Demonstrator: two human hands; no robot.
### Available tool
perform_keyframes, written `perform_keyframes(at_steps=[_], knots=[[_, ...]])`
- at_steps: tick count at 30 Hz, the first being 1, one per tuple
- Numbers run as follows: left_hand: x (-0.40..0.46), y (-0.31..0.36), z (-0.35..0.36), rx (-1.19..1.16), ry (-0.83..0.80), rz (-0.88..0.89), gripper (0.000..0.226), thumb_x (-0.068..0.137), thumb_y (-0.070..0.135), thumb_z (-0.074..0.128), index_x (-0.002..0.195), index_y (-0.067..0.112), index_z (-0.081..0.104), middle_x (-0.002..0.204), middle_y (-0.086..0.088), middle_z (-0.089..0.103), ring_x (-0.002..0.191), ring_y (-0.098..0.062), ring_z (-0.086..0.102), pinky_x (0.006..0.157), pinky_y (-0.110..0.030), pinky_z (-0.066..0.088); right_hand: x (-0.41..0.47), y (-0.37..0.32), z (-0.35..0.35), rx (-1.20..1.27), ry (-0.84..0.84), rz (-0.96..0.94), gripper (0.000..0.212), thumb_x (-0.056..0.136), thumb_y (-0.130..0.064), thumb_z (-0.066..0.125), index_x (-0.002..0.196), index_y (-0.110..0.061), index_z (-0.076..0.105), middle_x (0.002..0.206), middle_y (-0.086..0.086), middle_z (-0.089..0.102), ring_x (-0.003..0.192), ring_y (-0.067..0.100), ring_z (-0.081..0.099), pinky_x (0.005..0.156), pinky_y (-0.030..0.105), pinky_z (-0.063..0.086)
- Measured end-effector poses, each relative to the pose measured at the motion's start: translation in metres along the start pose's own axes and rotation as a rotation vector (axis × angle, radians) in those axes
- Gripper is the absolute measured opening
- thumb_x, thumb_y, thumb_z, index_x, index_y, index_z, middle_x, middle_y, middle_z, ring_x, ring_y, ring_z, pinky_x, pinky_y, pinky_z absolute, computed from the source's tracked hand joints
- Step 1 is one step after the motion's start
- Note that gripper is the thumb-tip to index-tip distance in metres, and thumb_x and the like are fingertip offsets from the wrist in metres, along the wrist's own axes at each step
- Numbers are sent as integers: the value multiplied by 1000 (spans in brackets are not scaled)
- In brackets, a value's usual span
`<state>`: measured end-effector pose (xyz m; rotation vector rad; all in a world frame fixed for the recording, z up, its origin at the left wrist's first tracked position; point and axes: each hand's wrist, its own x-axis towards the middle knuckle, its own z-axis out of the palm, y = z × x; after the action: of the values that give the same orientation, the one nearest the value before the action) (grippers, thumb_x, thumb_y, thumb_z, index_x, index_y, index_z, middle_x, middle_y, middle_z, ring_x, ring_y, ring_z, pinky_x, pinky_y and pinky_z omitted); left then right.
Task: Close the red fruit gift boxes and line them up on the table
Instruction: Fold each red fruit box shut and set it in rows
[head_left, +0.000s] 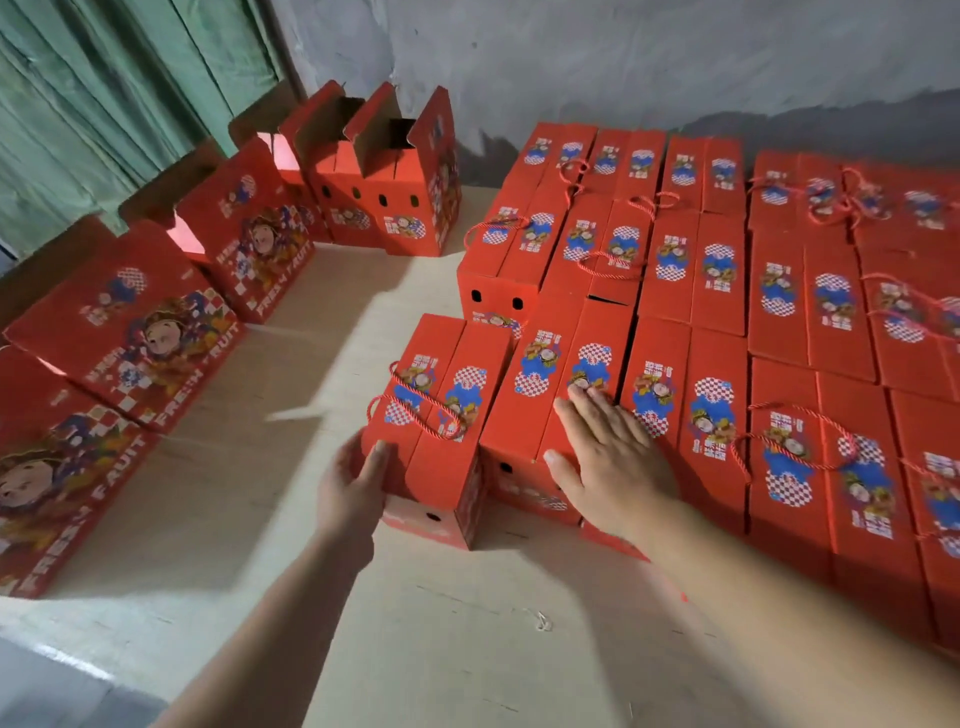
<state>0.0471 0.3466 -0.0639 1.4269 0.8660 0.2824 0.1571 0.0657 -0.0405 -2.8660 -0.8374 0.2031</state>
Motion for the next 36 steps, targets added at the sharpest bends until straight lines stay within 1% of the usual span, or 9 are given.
perform_keyframes(at_steps=[5, 10, 16, 21, 24, 26, 28, 32, 36], knots=[[56, 25, 25, 114, -130, 15, 24, 101, 35, 64, 124, 37, 68, 105, 7, 76, 80, -11, 62, 76, -39, 49, 2, -2, 3, -64, 3, 37, 79, 94, -66, 1, 163, -30, -8, 170, -1, -16, 156, 18, -19, 127, 42, -9], [77, 33, 53, 145, -79, 67, 24, 100, 35, 64, 124, 34, 66, 95, 15, 73, 71, 0, 68, 50, -20, 51, 3, -3, 4, -92, 6, 31, 78, 95, -65, 2, 163, -29, -8, 170, 0, -16, 156, 20, -19, 128, 44, -5], [80, 30, 52, 245, -106, 123, 44, 103, 37, 59, 145, 23, 53, 130, -6, 66, 110, -24, 66, 91, -42, 57, 3, -2, 5, -80, 15, 39, 79, 94, -65, 3, 164, -30, -4, 171, -2, -14, 157, 19, -15, 128, 43, -4], [50, 35, 69, 793, 39, 203, 49, 105, 43, 44, 153, 31, 38, 159, -15, 29, 142, -40, 31, 121, -47, 24, 8, -5, 3, -3, -38, 102, 81, 88, -65, 8, 163, -35, 2, 171, -5, -11, 157, 17, -16, 125, 41, -11], [25, 25, 66, 990, -80, 457, 50, 109, 40, 36, 159, 35, 33, 171, -8, 10, 156, -35, 4, 127, -43, -1, 25, -25, -4, 99, -51, 203, 71, 91, -54, 37, 156, -28, 21, 170, 3, 7, 157, 26, -2, 125, 49, 4], [11, 17, 57, 988, -142, 453, 52, 108, 45, 37, 160, 37, 30, 173, 1, 5, 157, -36, -7, 126, -49, -3, 36, -47, -7, 100, -7, 204, 62, 93, -49, 45, 149, -24, 32, 163, 6, 22, 154, 29, 12, 123, 51, 16], [4, 12, 44, 907, -191, 477, 51, 106, 37, 49, 156, 36, 39, 171, 6, 14, 158, -31, 0, 128, -50, 8, 43, -76, -6, 97, 11, 105, 63, 95, -51, 48, 151, -27, 32, 163, 2, 22, 153, 27, 12, 122, 48, 15], [-3, 22, 13, 691, -305, 574, 51, 96, 5, 52, 136, 34, 62, 154, 15, 48, 142, 2, 39, 112, -8, 28, 54, -136, 6, 209, -52, -71, 66, 98, -42, 55, 156, -28, 28, 165, -2, 24, 152, 26, 16, 123, 42, 17], [16, 32, -17, 744, -271, 512, 47, 93, 5, 48, 126, 33, 68, 129, 13, 67, 117, -5, 60, 99, -26, 49, 72, -165, 11, 171, -49, 10, 65, 94, -53, 56, 152, -36, 31, 153, -5, 29, 139, 28, 24, 115, 46, 26]])
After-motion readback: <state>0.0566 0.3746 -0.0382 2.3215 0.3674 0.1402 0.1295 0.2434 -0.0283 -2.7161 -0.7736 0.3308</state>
